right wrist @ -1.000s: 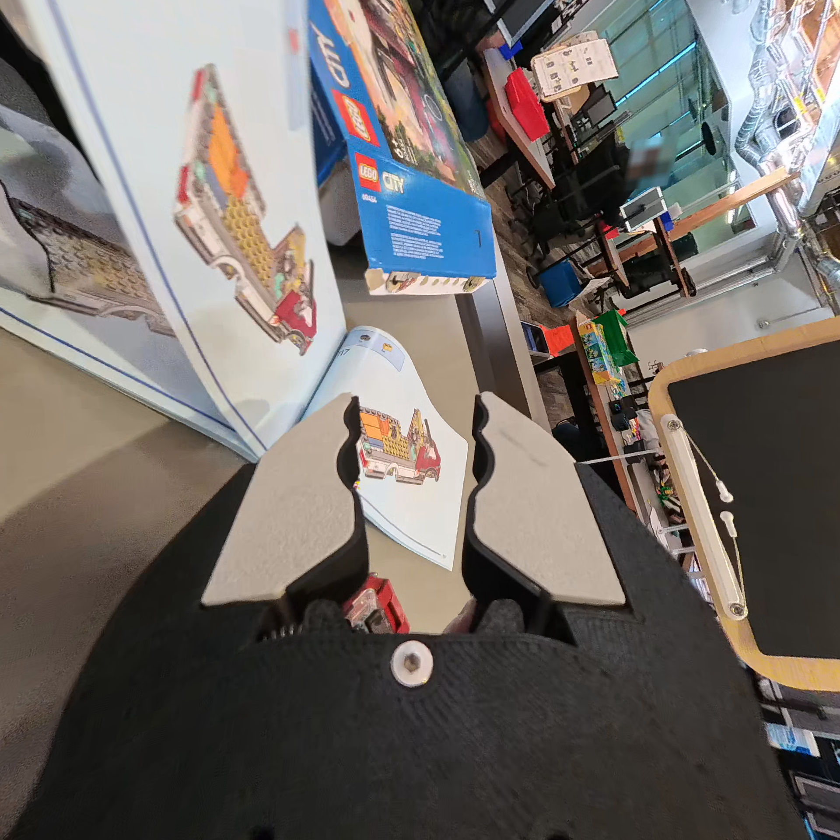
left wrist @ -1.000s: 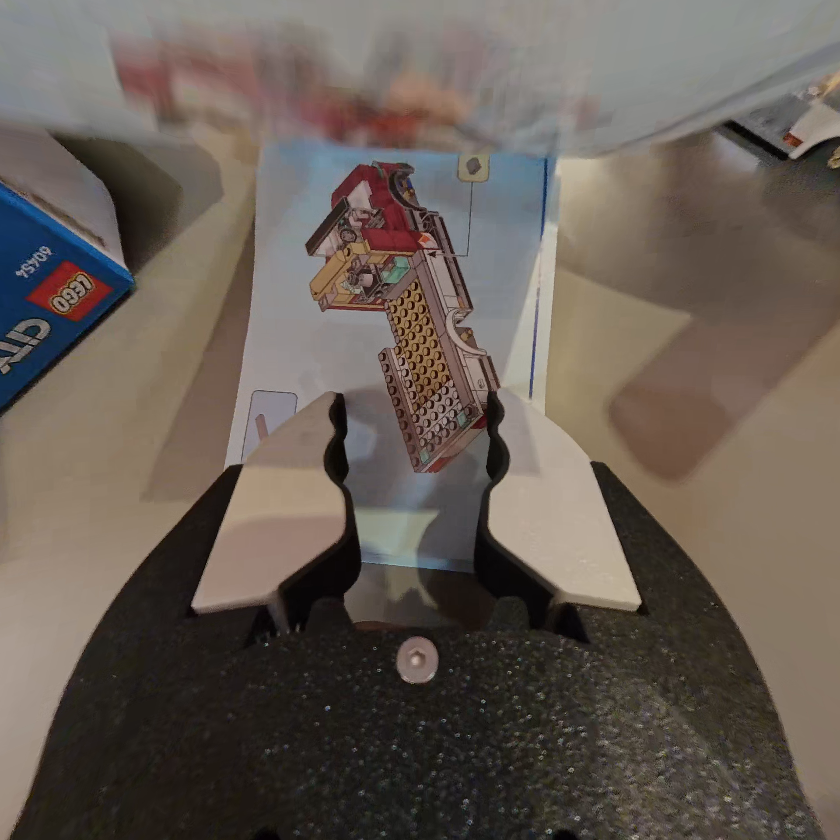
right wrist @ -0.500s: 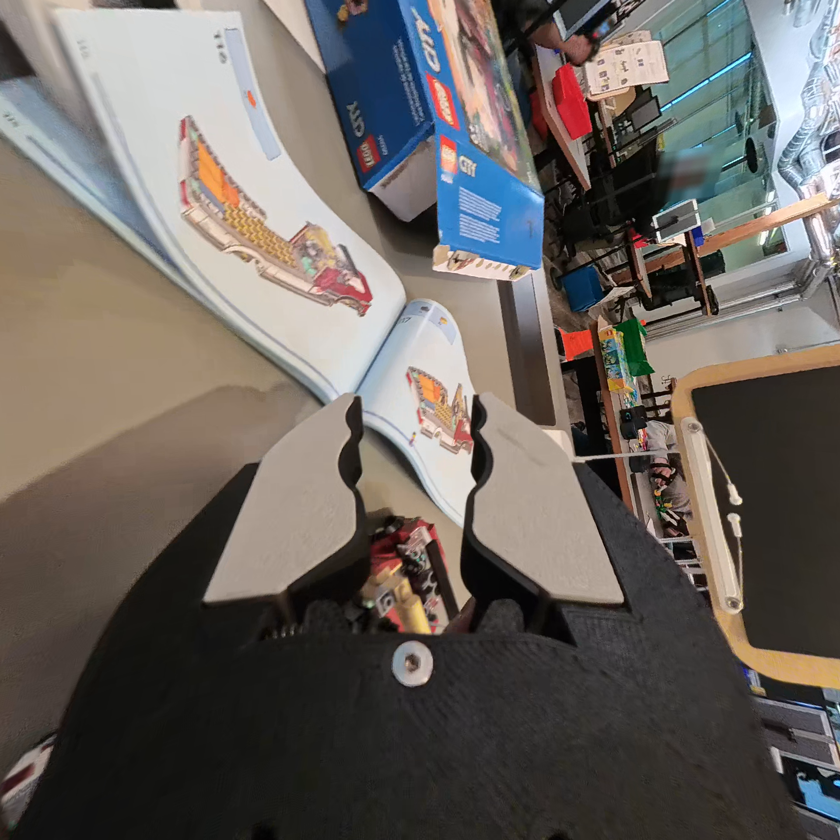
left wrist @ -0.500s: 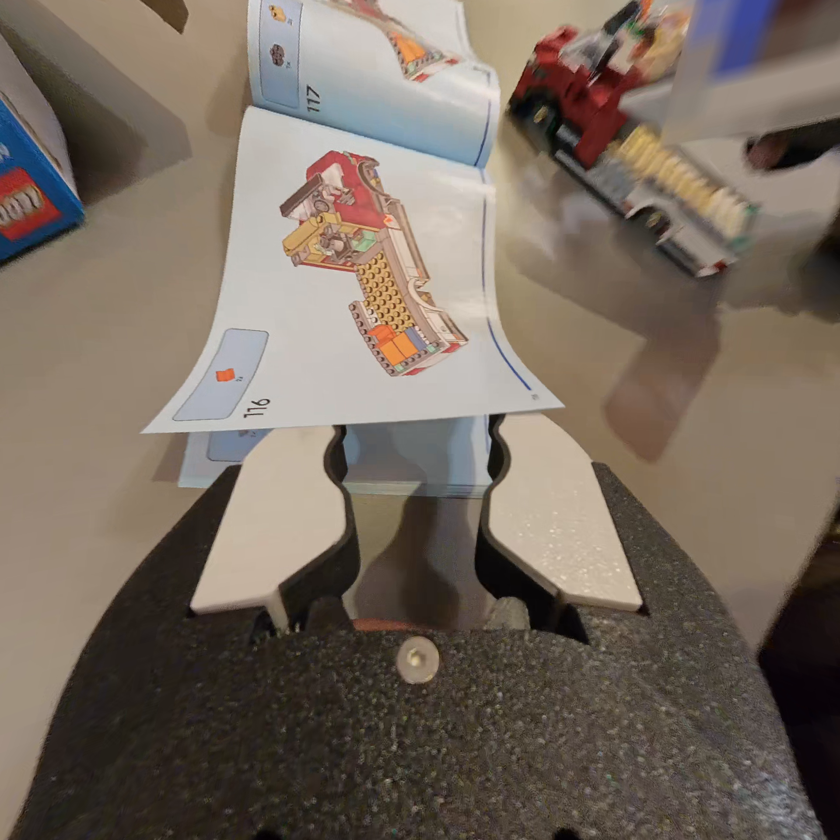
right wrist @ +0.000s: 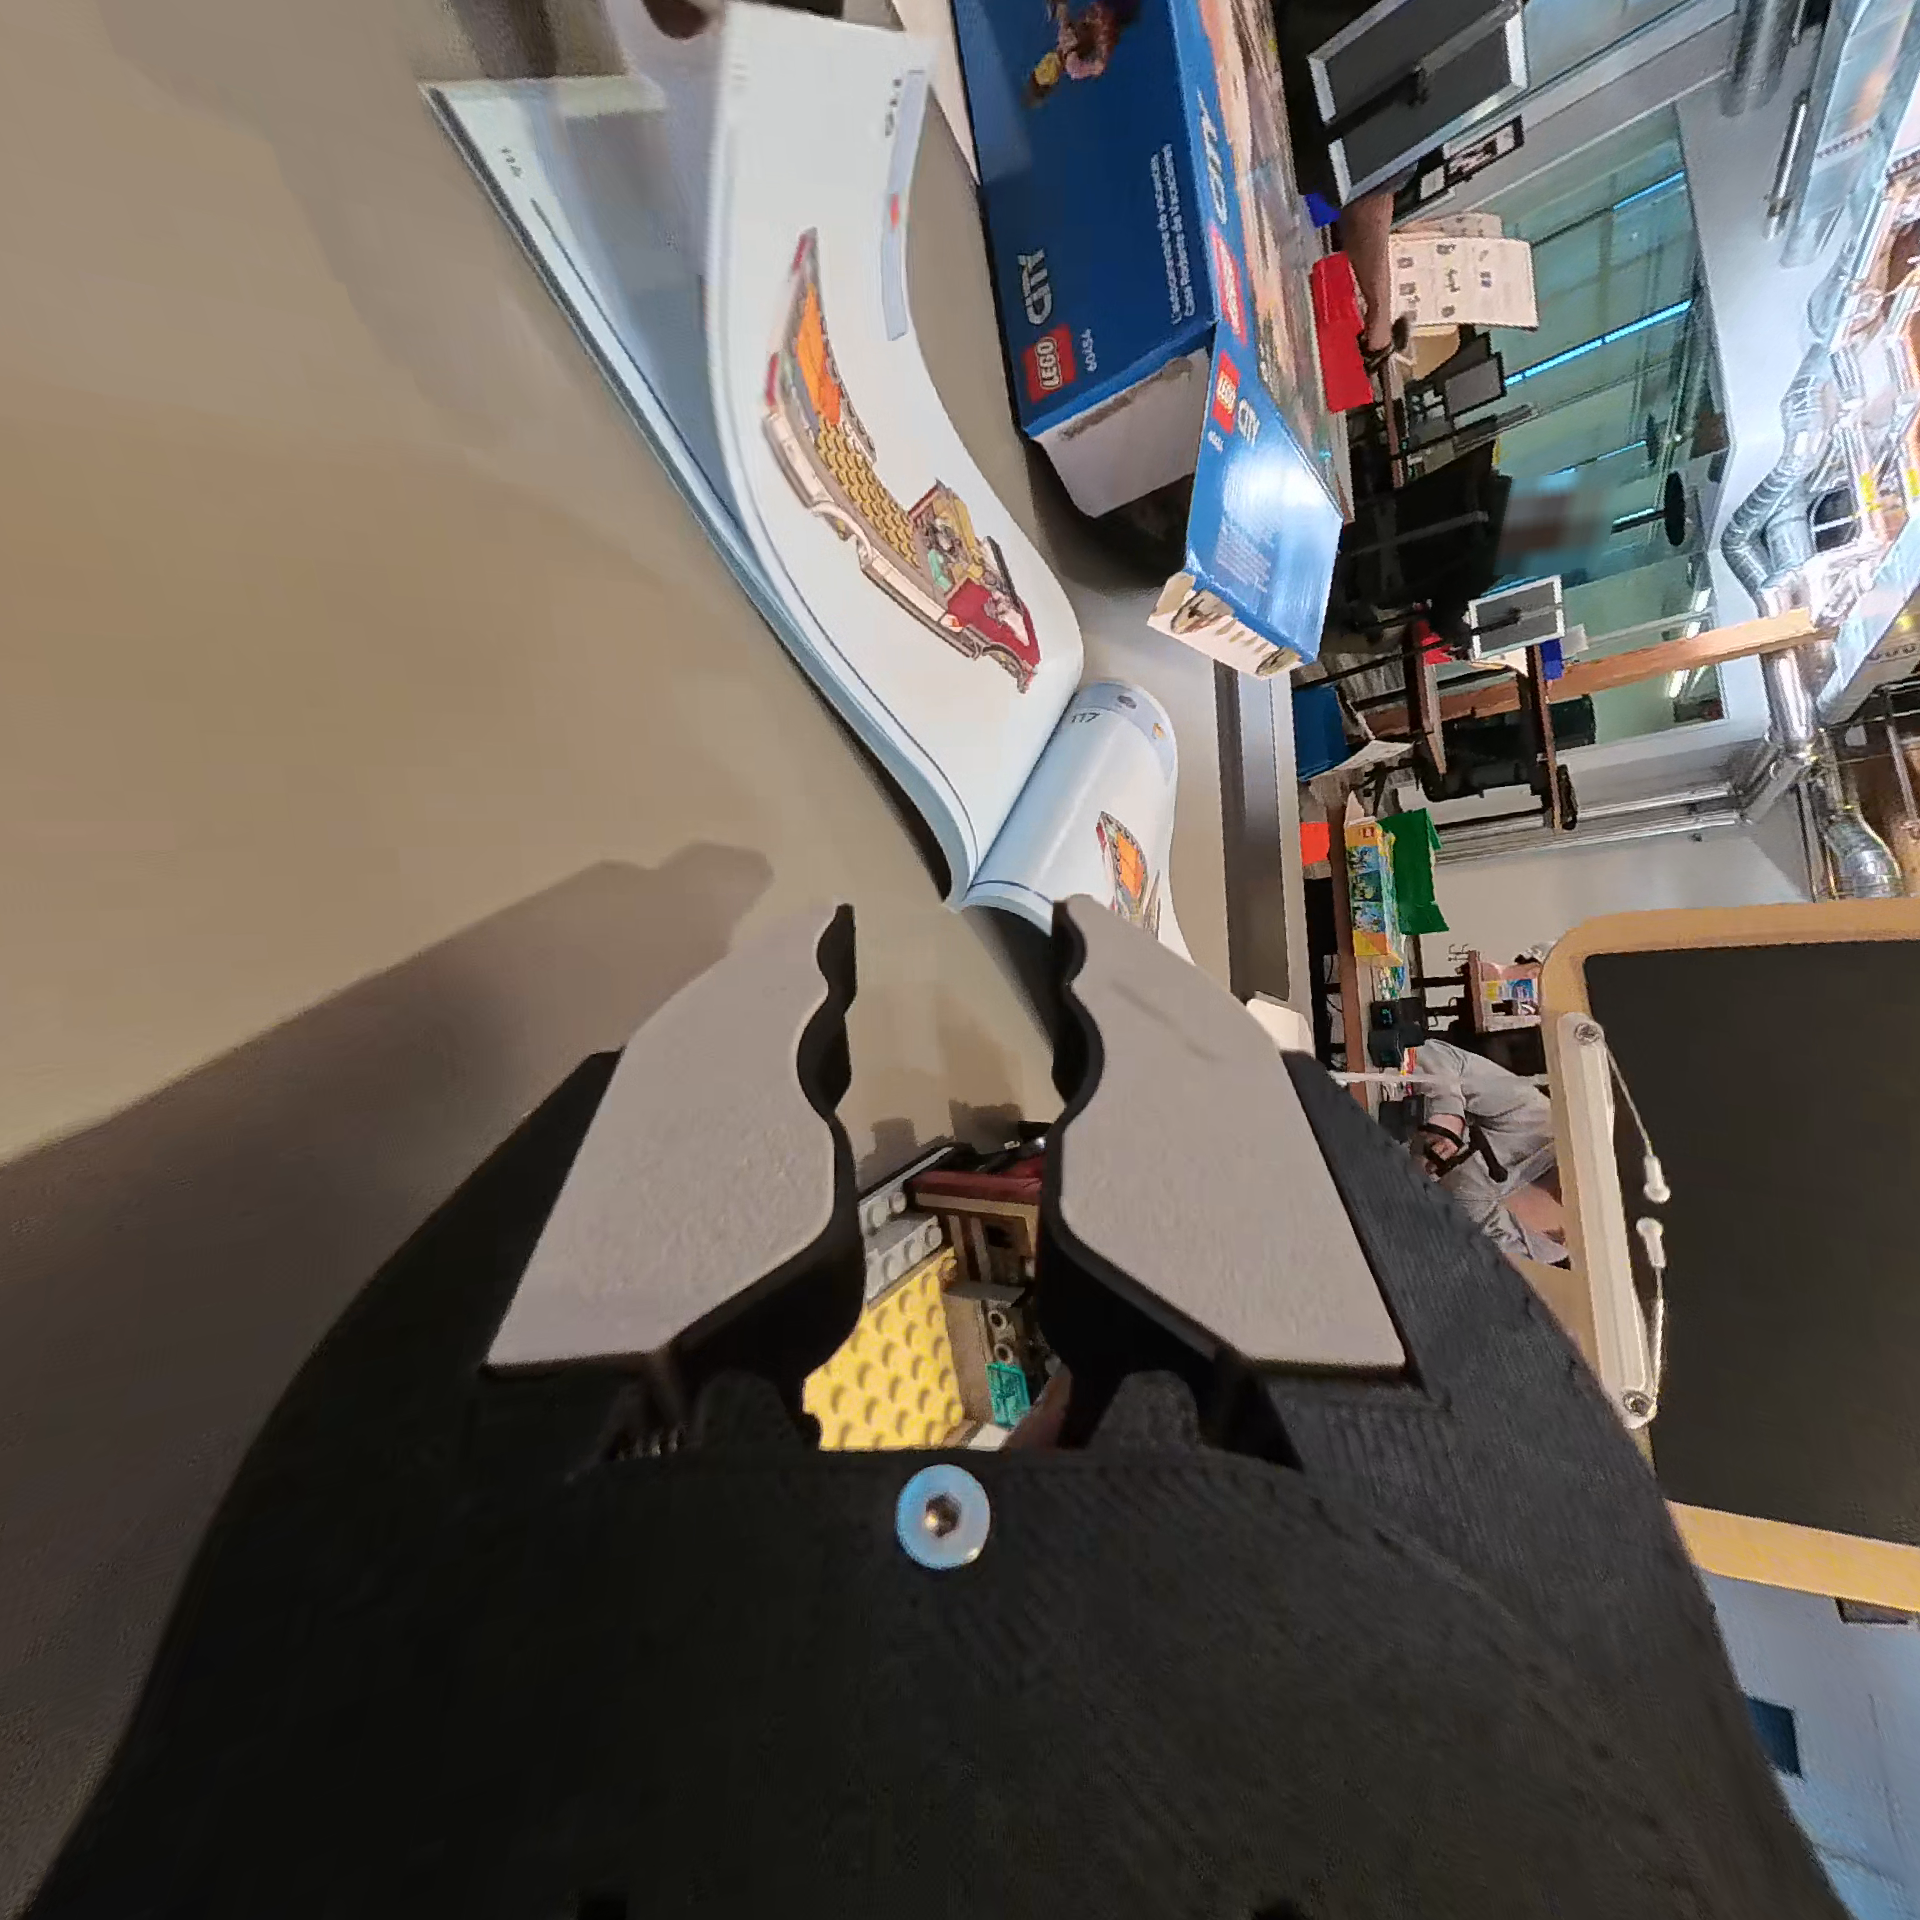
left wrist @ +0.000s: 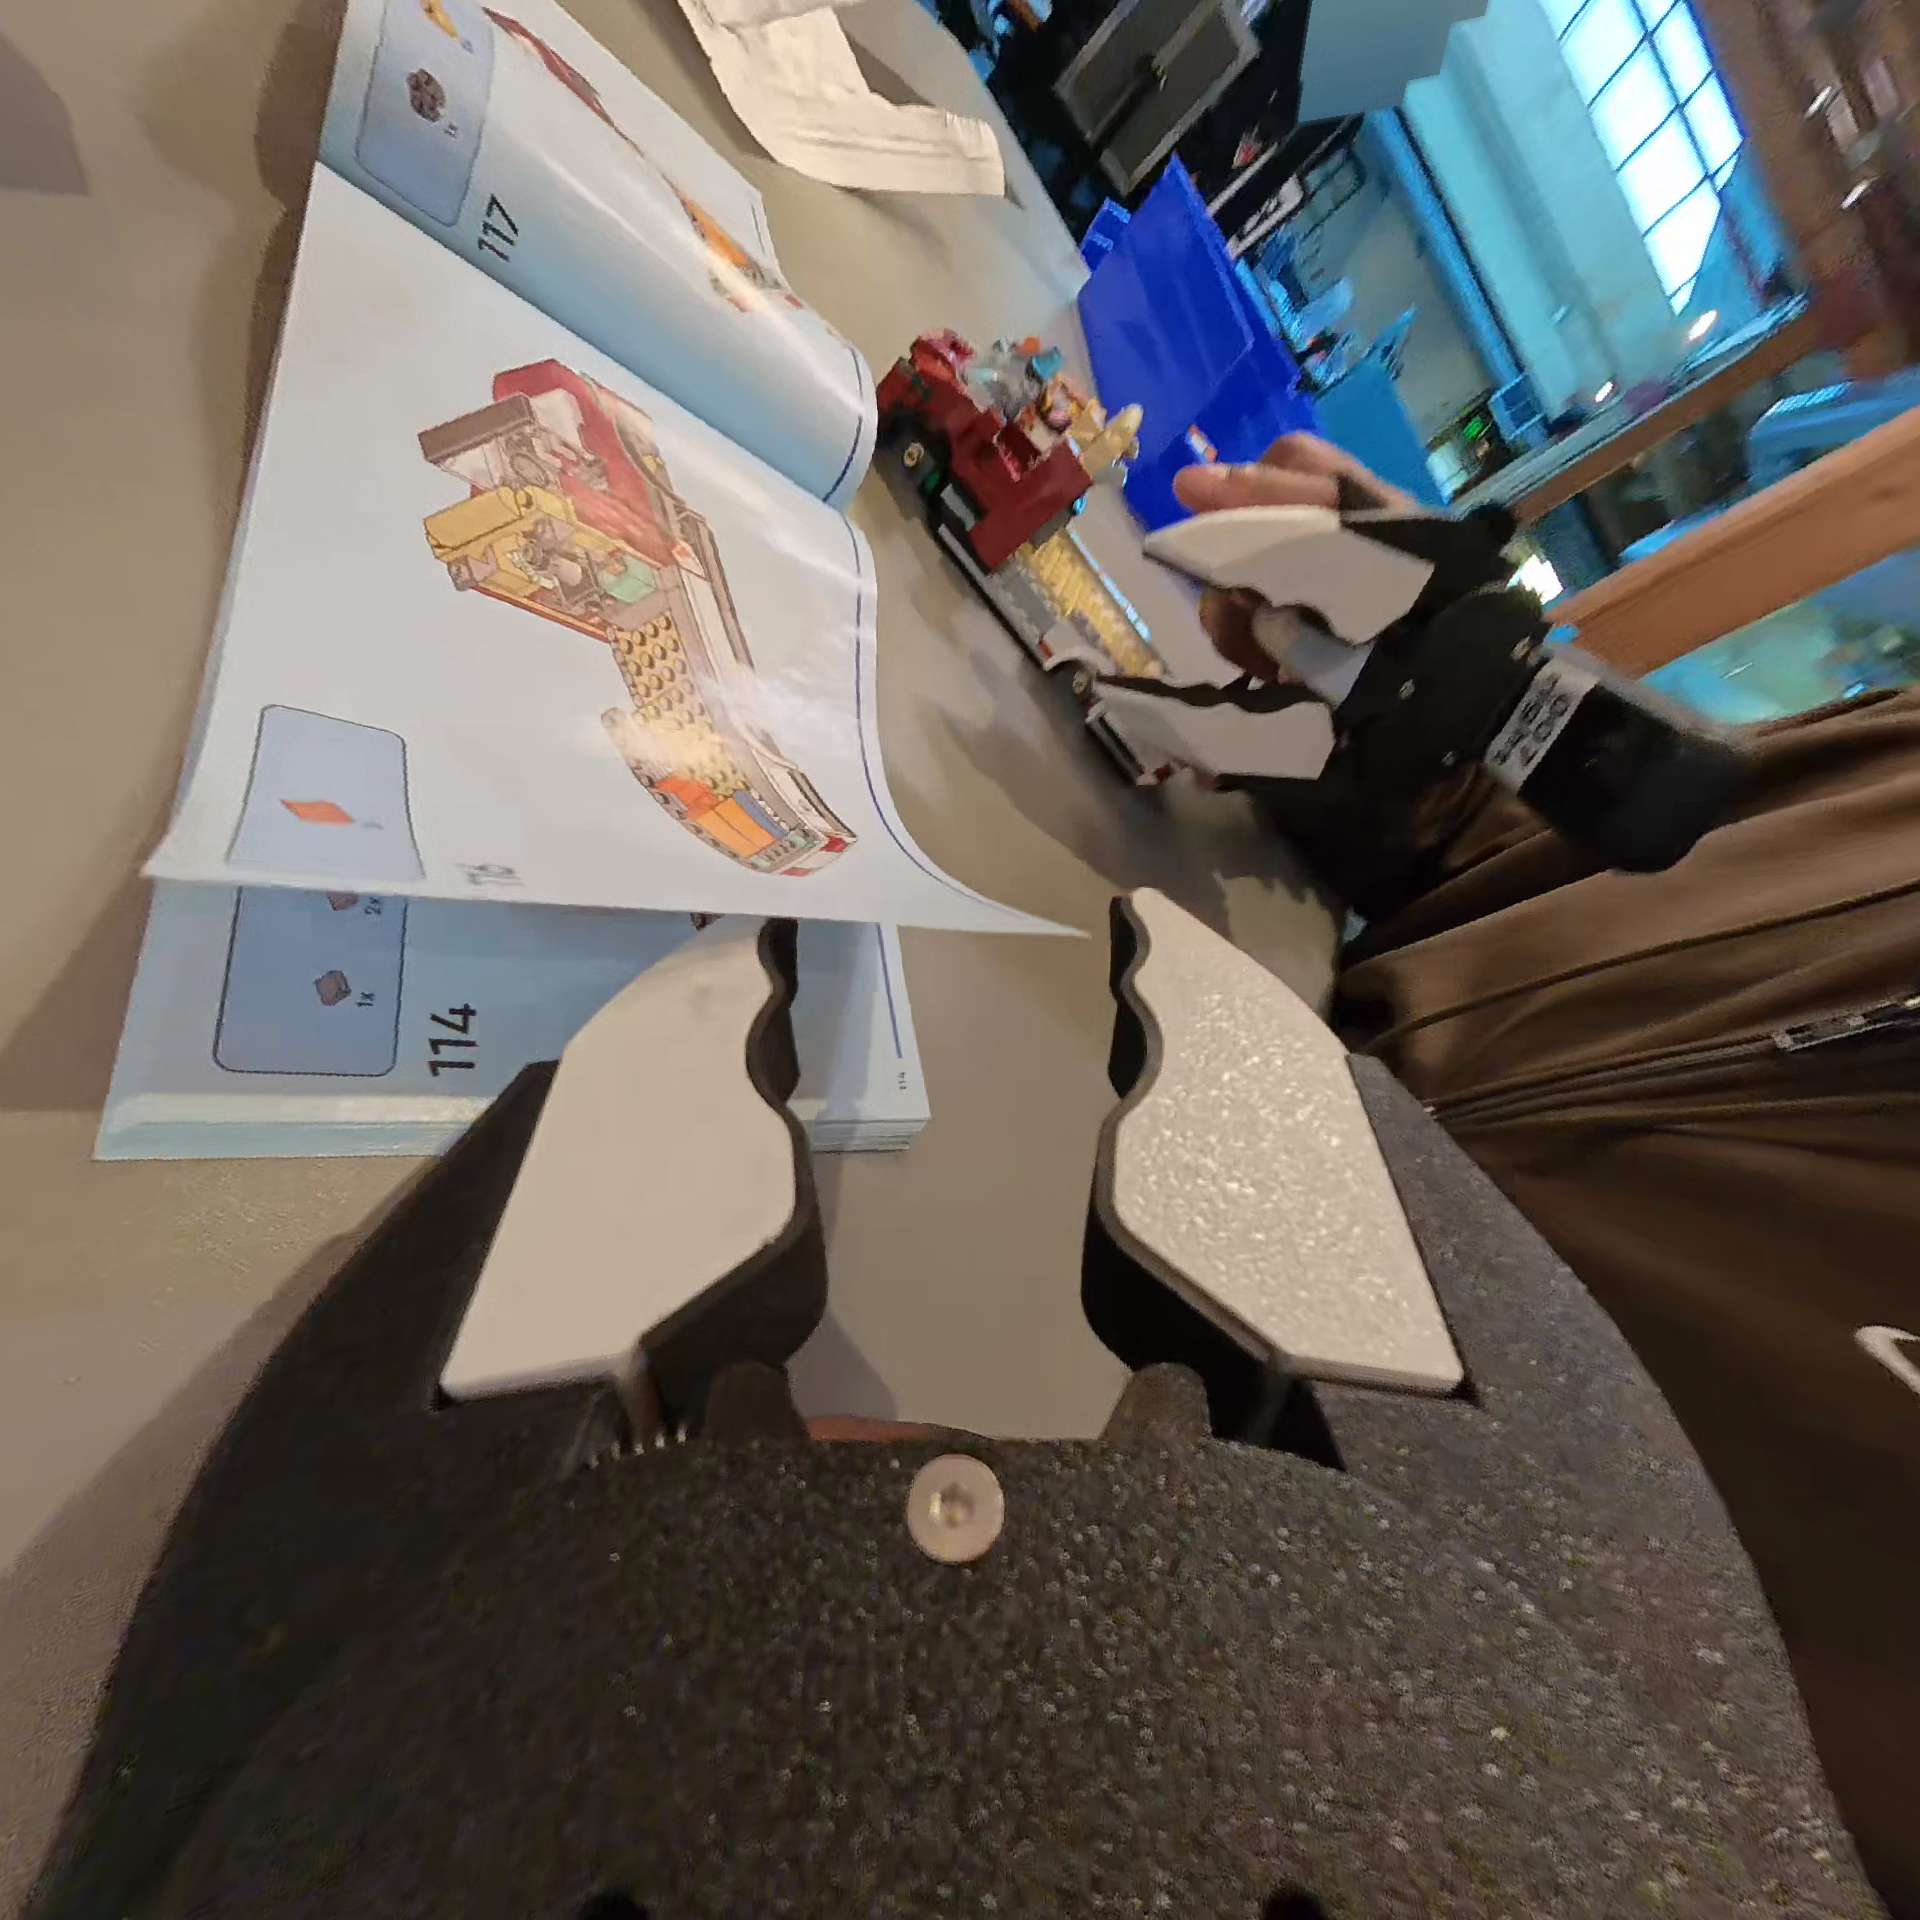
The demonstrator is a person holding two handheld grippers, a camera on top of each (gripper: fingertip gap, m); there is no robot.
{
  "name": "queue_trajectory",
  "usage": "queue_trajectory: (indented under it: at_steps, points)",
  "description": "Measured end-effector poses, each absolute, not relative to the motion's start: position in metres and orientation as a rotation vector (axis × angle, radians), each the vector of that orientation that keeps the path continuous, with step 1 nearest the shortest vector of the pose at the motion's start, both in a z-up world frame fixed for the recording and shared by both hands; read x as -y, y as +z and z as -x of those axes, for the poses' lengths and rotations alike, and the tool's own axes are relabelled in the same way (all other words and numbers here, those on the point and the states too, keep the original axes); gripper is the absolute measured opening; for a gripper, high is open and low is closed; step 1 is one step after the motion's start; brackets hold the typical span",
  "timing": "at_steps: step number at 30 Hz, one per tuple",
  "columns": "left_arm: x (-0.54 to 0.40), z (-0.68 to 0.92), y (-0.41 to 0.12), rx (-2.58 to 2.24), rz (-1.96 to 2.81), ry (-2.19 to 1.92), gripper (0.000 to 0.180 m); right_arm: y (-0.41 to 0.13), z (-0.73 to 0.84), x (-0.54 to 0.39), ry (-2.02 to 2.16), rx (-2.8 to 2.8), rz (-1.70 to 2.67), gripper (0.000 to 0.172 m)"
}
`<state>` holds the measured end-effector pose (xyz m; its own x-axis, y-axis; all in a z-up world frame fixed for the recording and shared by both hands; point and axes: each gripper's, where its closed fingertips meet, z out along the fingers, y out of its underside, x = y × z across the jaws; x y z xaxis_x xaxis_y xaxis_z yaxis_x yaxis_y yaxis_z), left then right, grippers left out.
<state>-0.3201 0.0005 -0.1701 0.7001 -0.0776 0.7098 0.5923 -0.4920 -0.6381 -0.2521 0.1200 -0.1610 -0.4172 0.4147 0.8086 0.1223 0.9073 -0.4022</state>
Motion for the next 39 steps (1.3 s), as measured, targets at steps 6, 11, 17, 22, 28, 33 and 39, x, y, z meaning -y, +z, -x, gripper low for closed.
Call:
queue_trajectory:
  at_steps: [6, 11, 17, 22, 28, 33, 39]
  points:
    - [-0.001, 0.340, -0.179, 0.607, 1.895, -0.893, 0.039, -0.165, 0.245, -0.120, 0.347, 2.005, 0.381, 0.035]
    - [-0.001, 0.347, -0.183, 0.669, 1.893, -0.880, 0.024, -0.169, 0.243, -0.117, 0.331, 2.013, 0.359, 0.035]
    - [0.004, 0.356, -0.186, 0.695, 1.911, -0.793, 0.026, -0.170, 0.242, -0.114, 0.333, 2.018, 0.355, 0.035]
    - [0.012, 0.343, -0.176, 0.622, 1.909, -0.751, 0.030, -0.170, 0.240, -0.112, 0.347, 2.020, 0.349, 0.034]
    - [0.014, 0.328, -0.186, 0.587, 1.972, -0.696, 0.033, -0.174, 0.237, -0.110, 0.356, 2.026, 0.336, 0.034]
    - [0.011, 0.336, -0.187, 0.659, 1.936, -0.694, 0.032, -0.176, 0.234, -0.106, 0.358, 2.029, 0.324, 0.034]
    - [0.012, 0.344, -0.191, 0.742, 1.926, -0.690, 0.026, -0.179, 0.233, -0.105, 0.358, 2.035, 0.315, 0.033]
